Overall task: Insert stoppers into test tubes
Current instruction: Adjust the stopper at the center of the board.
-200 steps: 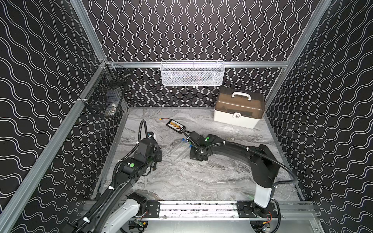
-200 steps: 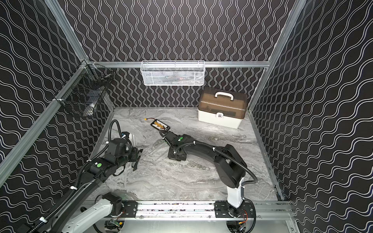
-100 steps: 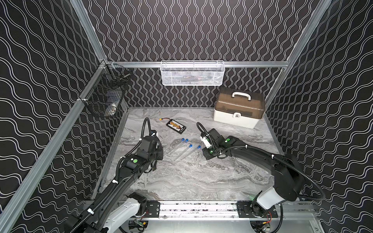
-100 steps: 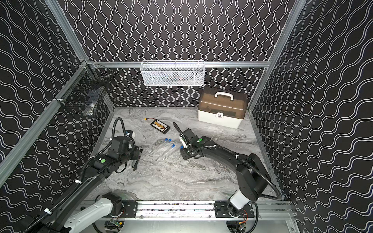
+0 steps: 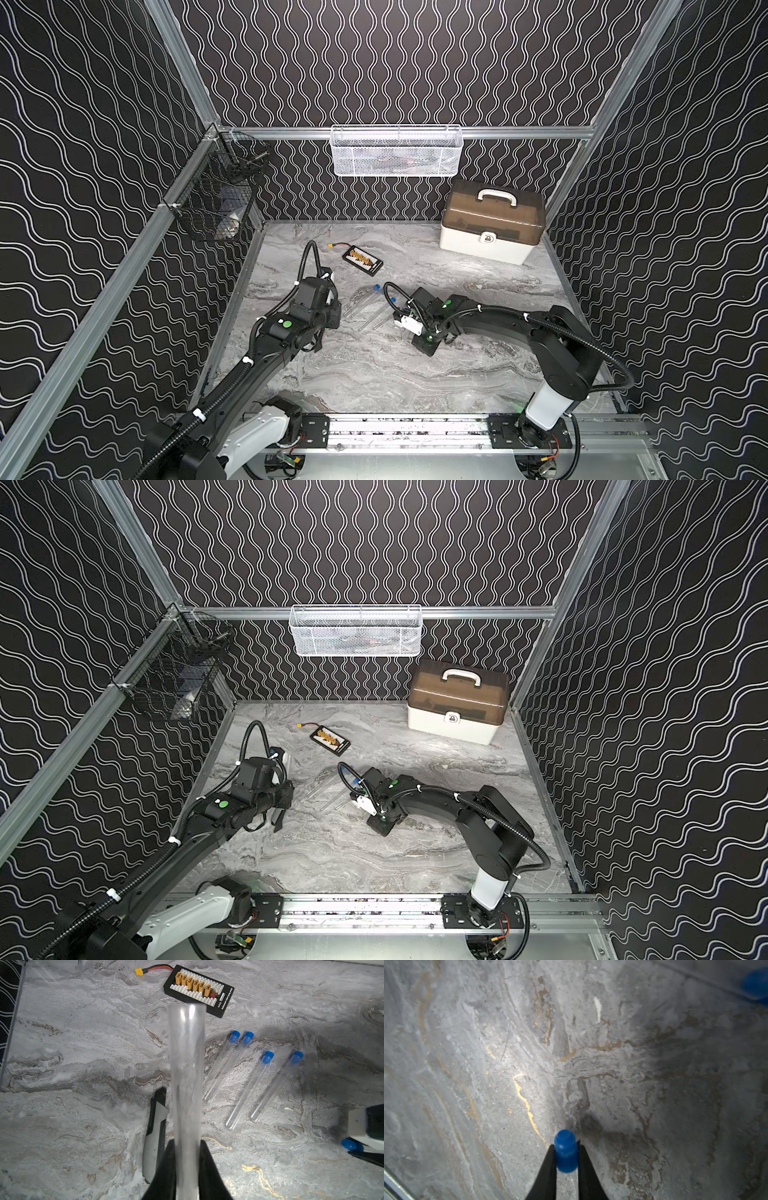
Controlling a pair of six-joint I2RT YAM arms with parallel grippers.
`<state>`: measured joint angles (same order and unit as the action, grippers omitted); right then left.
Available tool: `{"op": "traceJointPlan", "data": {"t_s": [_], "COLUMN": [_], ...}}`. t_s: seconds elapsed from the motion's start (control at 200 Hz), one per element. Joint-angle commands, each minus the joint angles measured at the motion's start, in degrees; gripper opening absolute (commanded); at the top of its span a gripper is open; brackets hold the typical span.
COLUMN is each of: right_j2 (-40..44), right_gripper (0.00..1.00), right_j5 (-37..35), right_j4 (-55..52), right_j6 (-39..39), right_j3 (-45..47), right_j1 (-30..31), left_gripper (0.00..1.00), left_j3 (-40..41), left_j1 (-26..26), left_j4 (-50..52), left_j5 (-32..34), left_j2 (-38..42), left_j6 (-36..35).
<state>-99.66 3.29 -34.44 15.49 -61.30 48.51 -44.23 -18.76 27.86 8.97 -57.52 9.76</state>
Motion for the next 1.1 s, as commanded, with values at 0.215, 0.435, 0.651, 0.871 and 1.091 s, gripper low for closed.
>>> {"op": "traceJointPlan", "data": {"t_s": [0.215, 0.435, 0.651, 0.871, 1.091], "right_j2": [-2.2, -2.0, 0.2, 0.9, 1.5], "right_gripper": [0.21, 0.3, 0.37, 0.37, 0.37], "right_j5": [1.9, 1.6, 2.8, 3.0, 2.9], "right_j4": [-0.4, 0.2, 2.3, 4.0, 5.8], "right_j6": [5.7, 7.2, 10.2, 10.1, 10.1], "right_j3": [0.6, 1.4, 3.6, 5.0, 6.6], "right_j1": [0.1, 0.2, 0.2, 0.1, 0.2], "left_gripper": [0.0, 0.0, 0.0, 0.0, 0.0], "left_j3": [-0.2, -0.1, -0.1, -0.1, 0.1], "left_j1": [0.1, 0.1, 0.1, 0.0, 0.0], "left_j4": [-3.2, -3.7, -3.7, -3.9, -3.9], "left_j5": [-1.7, -1.9, -2.2, -2.2, -2.4], "left_j2": [-0.3, -0.8, -0.9, -0.8, -1.0], "left_j6": [-5.8, -6.2, -6.8, -6.9, -6.9]}}
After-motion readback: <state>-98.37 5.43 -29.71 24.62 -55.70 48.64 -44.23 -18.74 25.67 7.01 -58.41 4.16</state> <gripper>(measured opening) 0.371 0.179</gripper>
